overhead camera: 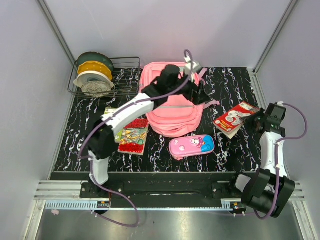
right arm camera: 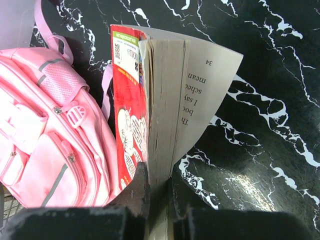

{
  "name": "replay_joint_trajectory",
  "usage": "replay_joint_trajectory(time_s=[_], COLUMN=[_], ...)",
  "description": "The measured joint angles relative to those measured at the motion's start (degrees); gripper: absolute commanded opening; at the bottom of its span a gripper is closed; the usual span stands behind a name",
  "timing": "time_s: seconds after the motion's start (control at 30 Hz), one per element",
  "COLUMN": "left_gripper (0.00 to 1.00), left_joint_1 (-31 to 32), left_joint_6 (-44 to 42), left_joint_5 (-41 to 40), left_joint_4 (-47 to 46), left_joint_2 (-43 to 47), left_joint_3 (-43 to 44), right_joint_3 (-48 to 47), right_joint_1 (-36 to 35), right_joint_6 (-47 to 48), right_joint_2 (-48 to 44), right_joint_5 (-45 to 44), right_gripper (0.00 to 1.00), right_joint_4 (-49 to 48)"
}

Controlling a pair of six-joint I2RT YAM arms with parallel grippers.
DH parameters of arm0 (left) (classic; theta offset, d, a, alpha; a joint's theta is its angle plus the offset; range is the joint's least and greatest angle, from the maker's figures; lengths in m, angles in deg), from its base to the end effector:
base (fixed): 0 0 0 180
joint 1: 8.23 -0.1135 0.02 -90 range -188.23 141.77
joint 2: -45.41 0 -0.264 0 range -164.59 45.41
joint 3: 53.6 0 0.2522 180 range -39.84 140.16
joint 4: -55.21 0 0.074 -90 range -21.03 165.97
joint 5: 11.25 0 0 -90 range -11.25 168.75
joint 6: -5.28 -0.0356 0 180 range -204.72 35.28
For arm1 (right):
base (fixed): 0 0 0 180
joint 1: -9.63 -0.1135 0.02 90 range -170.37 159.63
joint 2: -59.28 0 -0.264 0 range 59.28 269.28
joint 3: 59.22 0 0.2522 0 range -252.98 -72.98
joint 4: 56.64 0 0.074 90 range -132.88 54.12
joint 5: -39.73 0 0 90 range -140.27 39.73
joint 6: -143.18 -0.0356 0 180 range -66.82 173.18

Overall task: Pack the student bag
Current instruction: Pick up the book from the center of the board.

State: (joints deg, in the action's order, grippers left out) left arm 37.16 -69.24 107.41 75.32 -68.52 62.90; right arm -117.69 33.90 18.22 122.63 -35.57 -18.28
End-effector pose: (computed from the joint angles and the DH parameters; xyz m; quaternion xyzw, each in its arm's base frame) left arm 0.3245 -0.3533 0.3344 0.3430 0.7173 -0.4622 0.3926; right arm 0.2151 -0.0871 0.2537 0.4057 0.8165 0.1536 0.3809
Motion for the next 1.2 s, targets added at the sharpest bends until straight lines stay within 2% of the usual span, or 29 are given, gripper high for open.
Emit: replay_joint_trajectory(time_s=[0.2, 0.37, 0.47, 0.57, 0.77, 0.9, 1.2], left_gripper=[0.99, 0.99, 0.99, 0.99, 0.99, 0.99, 0.93], left_joint_1=[-1.88, -1.73, -2.49, -3.28, -2.91, -2.71, -1.53], left_joint_6=[1.11, 5.44, 4.68, -0.9, -16.94, -25.11, -34.01], left_joint_5=[-6.56, -17.94, -22.71, -22.34, -19.61, -17.16, -14.23], left_joint_4=[-2.75, -0.48, 4.07, 7.67, 12.28, 14.12, 15.1], left_joint_2=[9.42, 16.35, 17.49, 17.42, 15.67, 15.52, 14.58], left_joint_3=[-7.08, -25.68, -31.34, -30.58, -22.43, -21.99, -23.76], right_joint_3=[-2.25, -3.37, -3.61, -3.63, -3.63, -3.63, -3.63], right_joint_1=[0.07, 0.07, 0.07, 0.07, 0.07, 0.07, 0.07], right_joint_6=[-0.26, -1.42, -1.73, -1.84, -1.84, -1.99, -2.03], right_joint_2=[-0.55, -0.61, -0.61, -0.61, -0.61, -0.61, -0.61], right_joint_5=[2.19, 4.44, 5.49, 6.36, 7.48, 7.54, 7.56], right_gripper=[0.0, 0.0, 0.0, 0.0, 0.0, 0.0, 0.0], right_joint_4=[2.32, 2.71, 2.78, 2.84, 3.23, 3.28, 3.34])
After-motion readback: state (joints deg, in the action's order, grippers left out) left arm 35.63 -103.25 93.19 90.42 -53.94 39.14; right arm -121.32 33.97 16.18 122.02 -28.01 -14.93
